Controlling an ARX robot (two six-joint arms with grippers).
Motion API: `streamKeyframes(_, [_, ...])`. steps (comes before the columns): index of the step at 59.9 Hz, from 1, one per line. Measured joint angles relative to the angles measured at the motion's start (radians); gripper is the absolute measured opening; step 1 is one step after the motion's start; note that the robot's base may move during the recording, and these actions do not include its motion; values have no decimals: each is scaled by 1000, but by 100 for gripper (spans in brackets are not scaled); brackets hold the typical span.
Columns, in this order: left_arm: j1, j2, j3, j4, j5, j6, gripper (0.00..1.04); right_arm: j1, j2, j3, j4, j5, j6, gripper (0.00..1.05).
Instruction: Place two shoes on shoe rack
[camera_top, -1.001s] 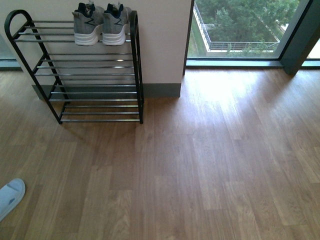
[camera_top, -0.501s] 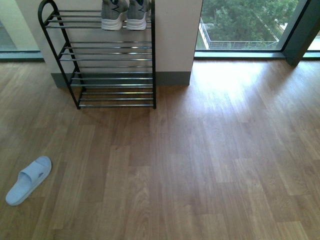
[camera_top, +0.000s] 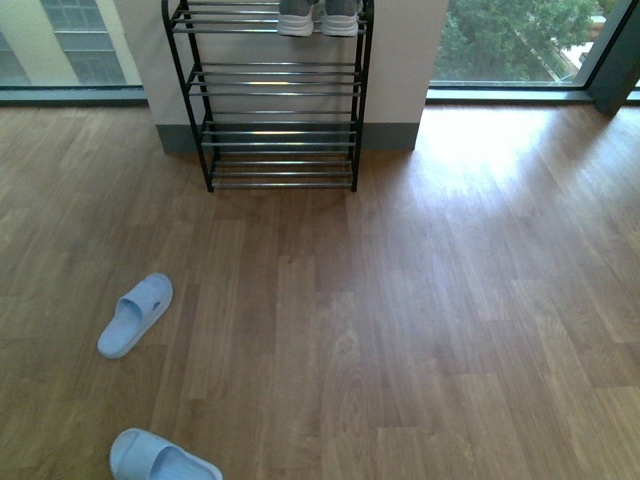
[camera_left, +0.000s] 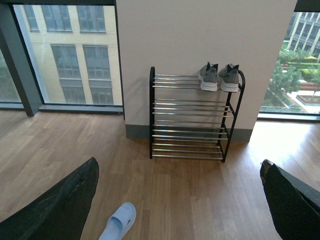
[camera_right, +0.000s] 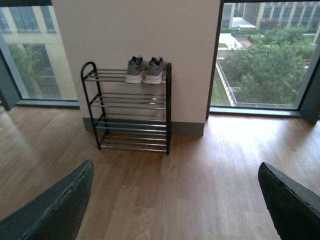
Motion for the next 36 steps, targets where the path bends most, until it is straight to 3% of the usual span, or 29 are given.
streamKeyframes(36, [0,0,0,0,-1,0,95,0,0,0,-1,-2,0,95])
